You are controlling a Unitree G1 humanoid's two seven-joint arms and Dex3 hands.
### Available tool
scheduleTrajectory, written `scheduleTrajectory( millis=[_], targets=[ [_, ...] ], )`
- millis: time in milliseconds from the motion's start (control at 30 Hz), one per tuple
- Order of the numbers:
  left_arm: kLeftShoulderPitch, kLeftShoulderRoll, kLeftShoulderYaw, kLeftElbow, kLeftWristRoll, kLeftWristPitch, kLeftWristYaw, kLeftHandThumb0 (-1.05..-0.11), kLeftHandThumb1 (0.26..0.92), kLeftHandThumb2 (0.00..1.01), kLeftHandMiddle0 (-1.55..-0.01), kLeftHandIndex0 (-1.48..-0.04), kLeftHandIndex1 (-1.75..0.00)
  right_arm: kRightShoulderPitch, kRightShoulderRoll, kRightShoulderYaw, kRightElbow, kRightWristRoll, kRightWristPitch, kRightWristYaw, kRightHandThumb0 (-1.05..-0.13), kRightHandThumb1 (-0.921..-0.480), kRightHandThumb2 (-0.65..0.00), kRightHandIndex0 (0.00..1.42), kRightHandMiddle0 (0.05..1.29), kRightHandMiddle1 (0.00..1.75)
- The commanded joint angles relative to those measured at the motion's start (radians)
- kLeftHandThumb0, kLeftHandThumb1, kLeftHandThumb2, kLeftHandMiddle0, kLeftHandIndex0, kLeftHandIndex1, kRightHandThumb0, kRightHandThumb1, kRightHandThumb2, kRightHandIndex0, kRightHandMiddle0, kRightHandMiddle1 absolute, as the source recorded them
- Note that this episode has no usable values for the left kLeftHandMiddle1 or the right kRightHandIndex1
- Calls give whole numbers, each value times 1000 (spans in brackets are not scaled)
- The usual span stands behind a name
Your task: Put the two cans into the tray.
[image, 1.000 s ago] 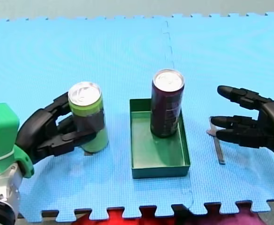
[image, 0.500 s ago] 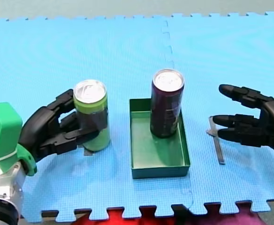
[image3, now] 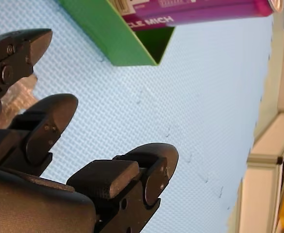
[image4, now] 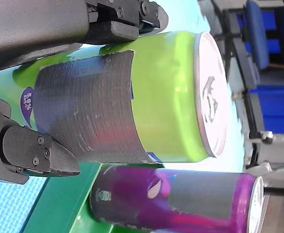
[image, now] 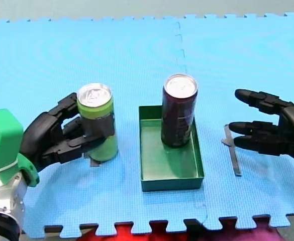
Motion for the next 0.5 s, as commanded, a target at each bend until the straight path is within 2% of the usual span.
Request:
scheduleTrajectory(
  millis=[0,33,67,100,133,167,233,267,367,467],
  targets=[
    [16,-12,-9,-25,35,-44,109,-1048,856,62,-687,-699,-109,-6,-7,2,-6,0,5,-5,-603,-703,-1,947,625,0],
    [18,-23,-2,-25,33,-58,142,-975,775,32,-806,-862,-173,-7,-7,3,-8,0,6,-6,-600,-703,-1,946,625,0],
    [18,-34,10,-21,18,-64,153,-823,683,13,-691,-800,-682,-7,-8,3,-9,0,8,-7,-597,-703,-1,945,625,0],
    [16,-47,26,-15,-4,-71,150,-692,632,8,-608,-699,-1047,-7,-8,3,-10,0,10,-8,-595,-703,-1,945,625,0],
    [14,-57,39,-10,-23,-77,144,-561,637,16,-606,-541,-1460,-7,-9,3,-11,0,11,-9,-593,-703,0,944,625,0],
    [13,-68,49,-6,-36,-88,148,-514,641,18,-608,-486,-1600,-7,-9,4,-12,0,13,-11,-592,-703,0,943,625,0],
    [15,-87,53,2,-31,-134,187,-431,729,40,-791,-524,-1716,-7,-8,3,-15,1,17,-15,-589,-703,-1,942,628,1],
    [16,-91,51,6,-22,-155,207,-414,749,40,-847,-545,-1731,-7,-8,3,-16,2,19,-18,-588,-704,-1,942,629,2],
    [23,-93,41,10,-6,-182,230,-315,768,31,-920,-567,-1745,-7,-7,2,-18,4,23,-26,-586,-706,-1,943,632,2],
    [26,-93,40,11,-7,-185,225,-277,772,28,-933,-568,-1746,-6,-5,1,-20,5,24,-34,-582,-709,-2,946,635,3]
  ],
)
